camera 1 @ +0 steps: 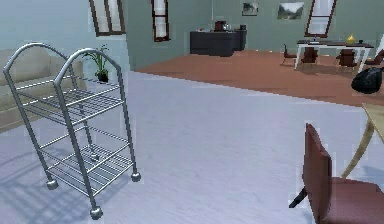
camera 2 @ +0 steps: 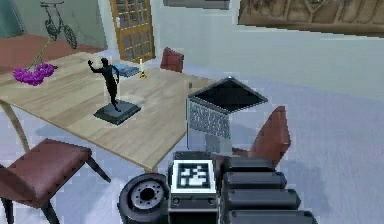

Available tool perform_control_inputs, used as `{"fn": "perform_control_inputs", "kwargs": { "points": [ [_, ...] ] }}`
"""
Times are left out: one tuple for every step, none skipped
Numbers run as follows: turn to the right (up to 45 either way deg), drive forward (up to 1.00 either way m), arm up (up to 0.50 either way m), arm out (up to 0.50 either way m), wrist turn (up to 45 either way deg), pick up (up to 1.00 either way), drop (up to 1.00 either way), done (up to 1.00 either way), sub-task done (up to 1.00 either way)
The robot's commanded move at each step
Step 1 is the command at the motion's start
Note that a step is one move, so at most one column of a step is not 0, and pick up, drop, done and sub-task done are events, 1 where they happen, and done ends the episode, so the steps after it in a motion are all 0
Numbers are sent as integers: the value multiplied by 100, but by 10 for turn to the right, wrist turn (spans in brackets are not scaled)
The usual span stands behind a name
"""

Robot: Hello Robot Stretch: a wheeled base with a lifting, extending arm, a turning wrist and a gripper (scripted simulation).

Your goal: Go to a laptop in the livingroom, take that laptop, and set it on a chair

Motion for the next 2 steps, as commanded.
{"fn": "perform_control_inputs", "kwargs": {
  "points": [
    [0,0,0,46,0,0,0,0,0],
    [0,0,0,0,450,0,0,0,0]
  ]
}}
